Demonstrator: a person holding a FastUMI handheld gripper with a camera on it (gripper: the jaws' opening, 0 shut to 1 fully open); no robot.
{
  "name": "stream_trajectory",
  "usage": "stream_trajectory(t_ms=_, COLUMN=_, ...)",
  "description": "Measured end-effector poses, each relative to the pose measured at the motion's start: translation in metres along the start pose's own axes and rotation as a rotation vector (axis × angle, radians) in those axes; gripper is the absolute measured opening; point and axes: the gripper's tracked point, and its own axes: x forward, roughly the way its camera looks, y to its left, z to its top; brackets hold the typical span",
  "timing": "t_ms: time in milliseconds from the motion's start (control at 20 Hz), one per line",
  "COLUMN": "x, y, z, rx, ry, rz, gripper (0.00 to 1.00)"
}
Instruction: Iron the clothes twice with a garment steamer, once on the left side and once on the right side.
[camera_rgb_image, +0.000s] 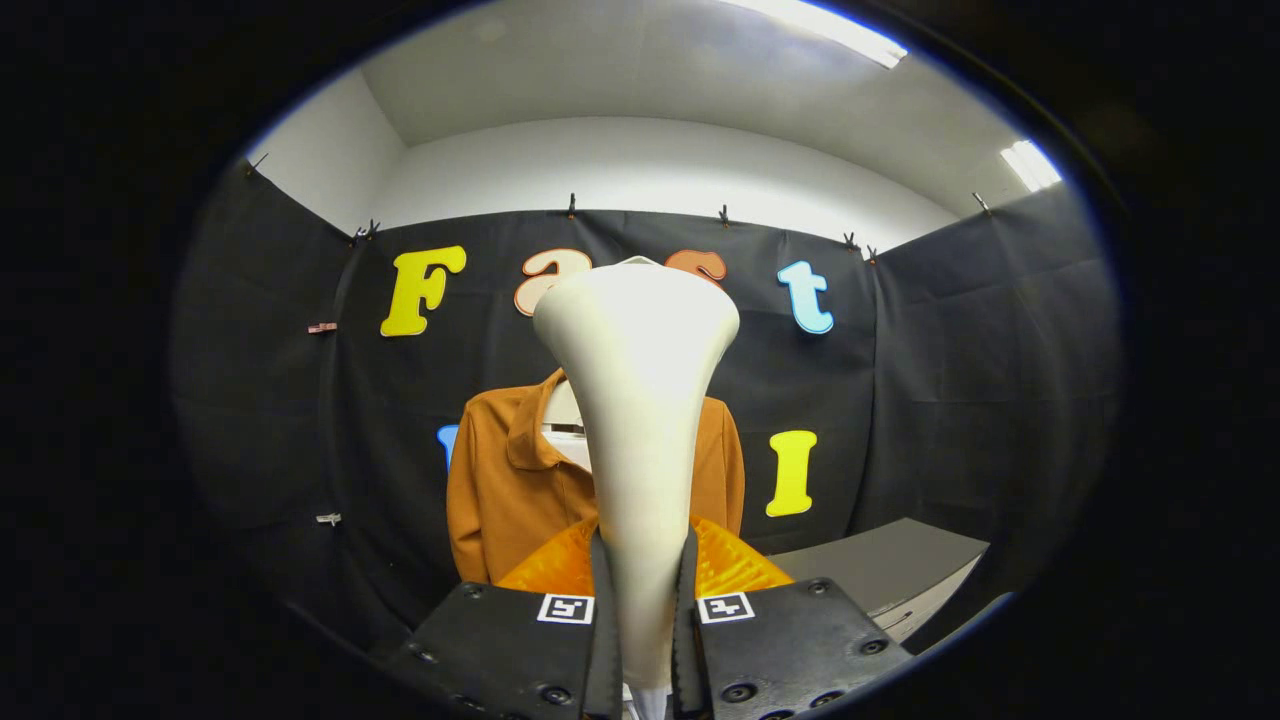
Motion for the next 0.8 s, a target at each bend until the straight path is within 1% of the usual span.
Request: stream_trajectory(t_ms=800, x=-0.0005, y=0.0030, z=0.0072, rx=-0.001, ry=-0.016, rz=-0.007, gripper=0.23)
